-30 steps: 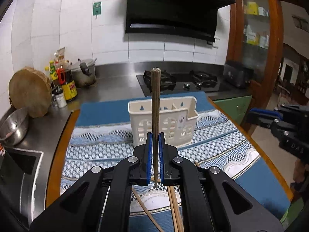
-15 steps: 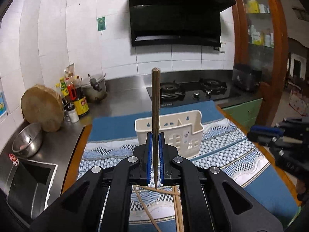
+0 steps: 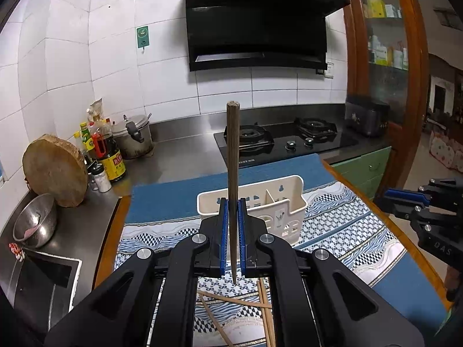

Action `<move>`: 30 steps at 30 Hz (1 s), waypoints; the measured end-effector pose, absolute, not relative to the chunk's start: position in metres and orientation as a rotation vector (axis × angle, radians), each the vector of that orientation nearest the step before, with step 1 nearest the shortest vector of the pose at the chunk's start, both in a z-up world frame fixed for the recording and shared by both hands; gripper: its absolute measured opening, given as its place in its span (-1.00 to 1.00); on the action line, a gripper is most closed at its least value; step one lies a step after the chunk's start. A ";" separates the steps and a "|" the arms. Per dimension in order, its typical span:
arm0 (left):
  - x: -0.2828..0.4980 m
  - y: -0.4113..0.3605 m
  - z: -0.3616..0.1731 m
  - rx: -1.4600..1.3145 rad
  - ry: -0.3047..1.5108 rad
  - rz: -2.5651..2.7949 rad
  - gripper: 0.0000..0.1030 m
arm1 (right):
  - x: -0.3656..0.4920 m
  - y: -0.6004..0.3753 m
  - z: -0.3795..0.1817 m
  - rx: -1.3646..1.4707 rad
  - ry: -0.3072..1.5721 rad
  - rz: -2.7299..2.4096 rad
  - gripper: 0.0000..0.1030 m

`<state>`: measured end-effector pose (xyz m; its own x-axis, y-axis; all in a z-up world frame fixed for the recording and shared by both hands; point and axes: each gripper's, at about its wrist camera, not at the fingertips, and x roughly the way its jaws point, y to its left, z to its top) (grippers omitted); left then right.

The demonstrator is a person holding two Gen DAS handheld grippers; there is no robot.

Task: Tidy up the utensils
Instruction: 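Close right gripper on a wooden chopstick and lift while left gripper holds its chopstick above caddy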

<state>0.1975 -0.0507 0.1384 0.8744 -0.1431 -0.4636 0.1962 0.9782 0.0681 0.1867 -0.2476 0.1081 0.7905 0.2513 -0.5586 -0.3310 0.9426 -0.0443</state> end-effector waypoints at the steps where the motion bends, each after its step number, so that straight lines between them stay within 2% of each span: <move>1: 0.199 -0.049 0.138 0.112 0.476 -0.176 -0.90 | 0.187 -0.248 0.106 -0.141 0.584 0.316 -0.74; 19: 0.209 -0.019 0.115 0.045 0.517 -0.155 -0.90 | 0.189 -0.228 0.018 -0.124 0.780 0.434 -0.74; 30: 0.210 -0.009 0.119 0.056 0.505 -0.137 -0.90 | 0.194 -0.204 -0.010 -0.148 0.827 0.500 -0.74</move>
<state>0.2100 -0.0092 0.1188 0.8663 -0.1166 -0.4858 0.1441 0.9894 0.0196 0.1944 -0.2041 -0.0097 0.5694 0.3672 -0.7355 -0.4802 0.8747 0.0650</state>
